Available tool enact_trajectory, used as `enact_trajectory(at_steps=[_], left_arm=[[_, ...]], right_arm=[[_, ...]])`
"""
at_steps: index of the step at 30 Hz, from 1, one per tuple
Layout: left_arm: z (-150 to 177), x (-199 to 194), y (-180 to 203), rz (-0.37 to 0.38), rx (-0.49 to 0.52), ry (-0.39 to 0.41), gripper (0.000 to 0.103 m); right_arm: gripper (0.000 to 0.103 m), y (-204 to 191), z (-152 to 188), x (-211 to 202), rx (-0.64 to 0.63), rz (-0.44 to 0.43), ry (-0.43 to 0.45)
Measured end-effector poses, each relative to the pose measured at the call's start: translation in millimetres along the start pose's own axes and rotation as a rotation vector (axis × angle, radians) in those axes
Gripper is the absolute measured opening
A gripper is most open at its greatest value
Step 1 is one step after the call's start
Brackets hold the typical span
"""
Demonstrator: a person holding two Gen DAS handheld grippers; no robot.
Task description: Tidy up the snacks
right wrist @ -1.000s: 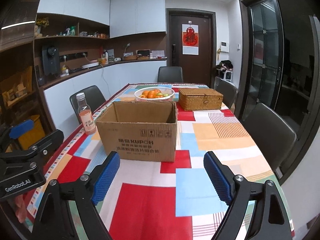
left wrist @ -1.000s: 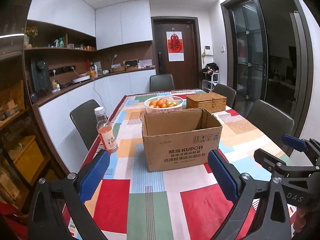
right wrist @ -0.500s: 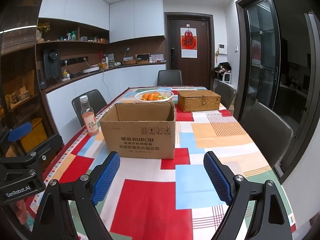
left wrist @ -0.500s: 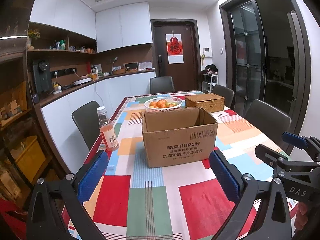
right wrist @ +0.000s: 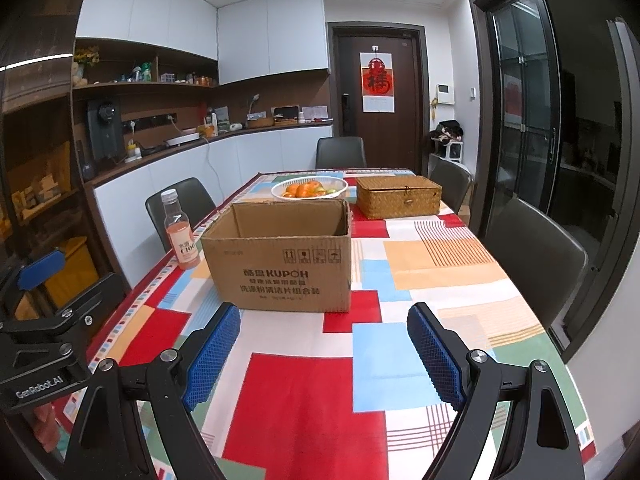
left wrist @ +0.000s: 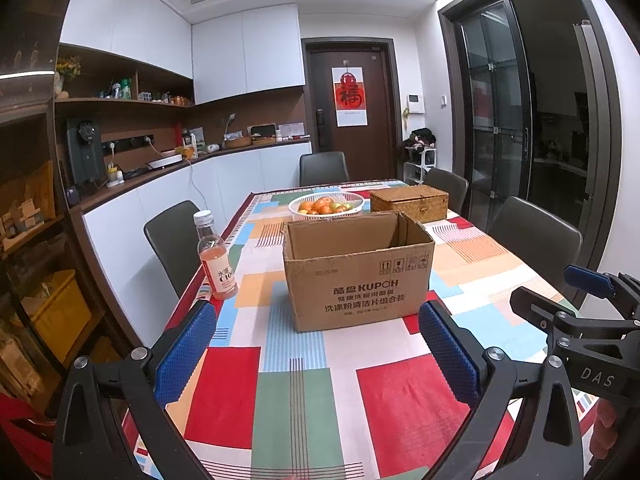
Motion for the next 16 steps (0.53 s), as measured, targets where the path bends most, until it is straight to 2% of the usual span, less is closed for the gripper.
enact_trajectory(at_steps=[16], left_arm=[[0.5,1.1,-1.2,0.006,-0.014,-0.008,0.103]], right_arm=[[0.086,1.7,5.0,1.9,0.008,0.002,-0.013]])
Point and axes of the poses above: each gripper's, at about its wrist camera, not at the fingertips, and x roughly the way its jaws point, y to its right, z to its underside, the point moved 5 cm from there along x, roughly the way its jaws point, and after that the axes turned 13 degrees about -z, right-handed, at the moved point
